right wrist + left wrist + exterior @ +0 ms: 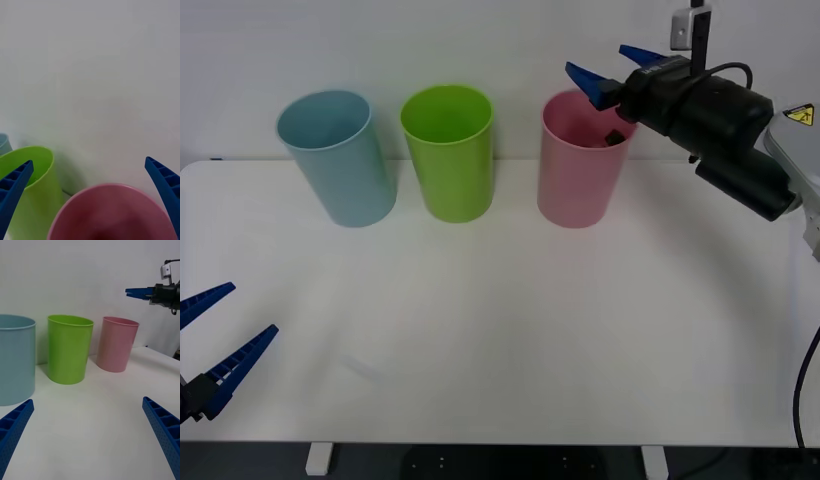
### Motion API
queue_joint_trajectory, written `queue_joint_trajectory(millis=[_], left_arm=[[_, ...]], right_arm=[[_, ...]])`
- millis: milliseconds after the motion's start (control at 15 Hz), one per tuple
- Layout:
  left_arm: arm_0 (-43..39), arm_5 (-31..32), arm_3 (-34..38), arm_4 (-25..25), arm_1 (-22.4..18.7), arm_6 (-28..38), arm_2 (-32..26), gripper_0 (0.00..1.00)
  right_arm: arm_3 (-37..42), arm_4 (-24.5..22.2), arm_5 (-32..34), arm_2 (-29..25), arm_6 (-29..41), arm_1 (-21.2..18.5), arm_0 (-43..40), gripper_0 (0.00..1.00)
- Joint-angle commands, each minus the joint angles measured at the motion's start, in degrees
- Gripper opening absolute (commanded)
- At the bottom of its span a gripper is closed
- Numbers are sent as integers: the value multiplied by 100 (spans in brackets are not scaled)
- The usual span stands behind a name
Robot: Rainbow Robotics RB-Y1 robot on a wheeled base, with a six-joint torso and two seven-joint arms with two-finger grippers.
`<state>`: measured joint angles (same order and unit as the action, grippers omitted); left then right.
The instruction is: Grasp the object on the table and drop it into the matching bin: aluminum can to the light blue bin, PET bottle to the pink bin.
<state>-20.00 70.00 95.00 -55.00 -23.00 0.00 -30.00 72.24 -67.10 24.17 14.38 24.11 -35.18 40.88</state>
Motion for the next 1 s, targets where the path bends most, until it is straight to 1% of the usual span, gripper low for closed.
queue_joint_trajectory(millis=[67, 267, 400, 667, 1000], left_arm=[[0, 0, 0, 0, 0, 0, 0, 100], [0, 0, 0, 0, 0, 0, 0, 100], [0, 0, 0, 0, 0, 0, 0, 100], [0, 0, 0, 0, 0, 0, 0, 100], [0, 0, 0, 0, 0, 0, 0, 100]], right_arm=[[457, -58, 0, -111, -38, -16, -379, 100], [932, -102, 123, -287, -82, -112, -872, 100], [1072, -93, 553, -515, -135, -165, -1109, 100], [1081, -111, 1379, -999, -328, -218, -1478, 100], [1081, -128, 2030, -1429, -689, -271, -1882, 100]])
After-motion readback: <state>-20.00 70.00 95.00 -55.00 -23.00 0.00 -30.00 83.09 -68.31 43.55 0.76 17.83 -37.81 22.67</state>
